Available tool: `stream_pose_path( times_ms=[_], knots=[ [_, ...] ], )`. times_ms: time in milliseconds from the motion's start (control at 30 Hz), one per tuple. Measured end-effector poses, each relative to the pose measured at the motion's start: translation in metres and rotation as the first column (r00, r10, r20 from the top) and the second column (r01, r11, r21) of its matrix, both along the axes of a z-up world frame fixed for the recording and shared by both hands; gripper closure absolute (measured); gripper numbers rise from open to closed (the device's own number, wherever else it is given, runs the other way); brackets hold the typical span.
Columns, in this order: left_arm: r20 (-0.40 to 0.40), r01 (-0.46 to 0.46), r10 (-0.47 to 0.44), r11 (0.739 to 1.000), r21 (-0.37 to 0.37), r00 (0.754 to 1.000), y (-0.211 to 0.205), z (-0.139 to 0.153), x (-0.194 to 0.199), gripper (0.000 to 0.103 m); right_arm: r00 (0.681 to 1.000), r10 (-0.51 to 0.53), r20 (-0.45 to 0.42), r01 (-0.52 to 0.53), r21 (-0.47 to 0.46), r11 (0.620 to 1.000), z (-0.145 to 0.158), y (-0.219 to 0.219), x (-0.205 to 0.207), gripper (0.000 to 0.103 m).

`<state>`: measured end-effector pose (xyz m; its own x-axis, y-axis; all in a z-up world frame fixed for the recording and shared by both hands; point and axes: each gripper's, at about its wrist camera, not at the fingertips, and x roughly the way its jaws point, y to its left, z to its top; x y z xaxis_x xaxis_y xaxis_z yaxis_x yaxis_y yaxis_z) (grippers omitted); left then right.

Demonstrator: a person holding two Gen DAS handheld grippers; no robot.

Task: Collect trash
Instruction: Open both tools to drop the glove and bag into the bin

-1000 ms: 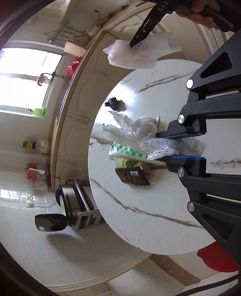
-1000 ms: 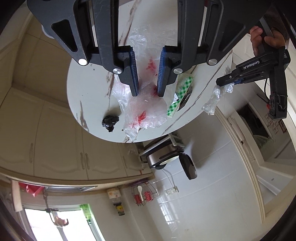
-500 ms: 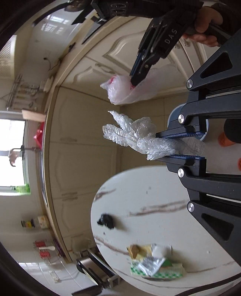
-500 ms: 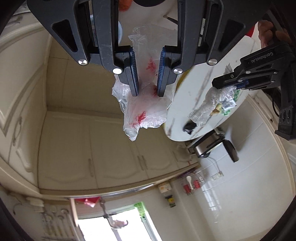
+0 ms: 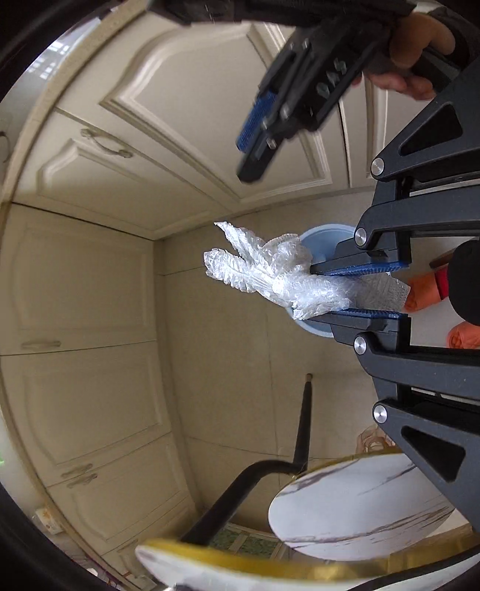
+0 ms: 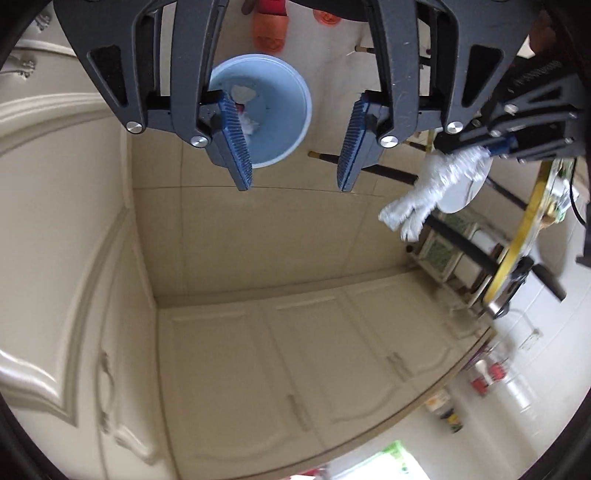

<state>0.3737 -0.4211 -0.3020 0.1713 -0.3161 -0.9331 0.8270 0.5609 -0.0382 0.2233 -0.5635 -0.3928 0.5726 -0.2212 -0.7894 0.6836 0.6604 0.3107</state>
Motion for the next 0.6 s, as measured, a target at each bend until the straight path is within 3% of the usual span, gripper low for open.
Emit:
stream_pose_path(
  times_ms=[200, 267, 300, 333, 367, 467, 600],
  knots=[
    [-0.006, 0.030, -0.030, 0.998, 0.054, 1.000, -0.040, -0.038, 0.004, 0.082, 0.999, -0.045, -0.003, 0.045, 0.004, 0.999, -0.005, -0.006, -0.018, 0.049],
    [-0.003, 0.030, -0.030, 0.998, 0.060, 1.000, -0.041, -0.043, -0.002, 0.072, 0.999, -0.049, 0.001, 0.049, 0.000, 0.999, -0.003, -0.007, -0.021, 0.047],
    [0.003, 0.030, -0.030, 0.998, 0.059, 1.000, -0.041, -0.042, -0.003, 0.060, 0.999, -0.053, 0.009, 0.053, 0.000, 0.999, -0.001, -0.008, -0.023, 0.046],
    [0.014, 0.026, -0.026, 0.998, 0.056, 1.000, -0.037, -0.039, -0.005, 0.047, 0.998, -0.056, 0.015, 0.056, -0.001, 0.998, 0.001, -0.008, -0.024, 0.045],
    [0.027, 0.022, -0.023, 0.999, 0.049, 0.999, -0.028, -0.033, -0.009, 0.044, 0.998, -0.056, 0.021, 0.056, -0.002, 0.998, 0.004, -0.008, -0.024, 0.044],
    [0.066, 0.013, -0.014, 1.000, 0.022, 0.998, -0.020, -0.019, -0.014, 0.043, 0.998, -0.049, 0.044, 0.050, -0.016, 0.999, 0.017, -0.002, -0.026, 0.043],
    [0.144, -0.034, 0.044, 0.997, -0.067, 0.989, 0.011, 0.024, -0.023, 0.039, 0.997, -0.018, 0.078, 0.022, -0.056, 0.998, 0.046, 0.018, -0.020, 0.039]
  ],
)
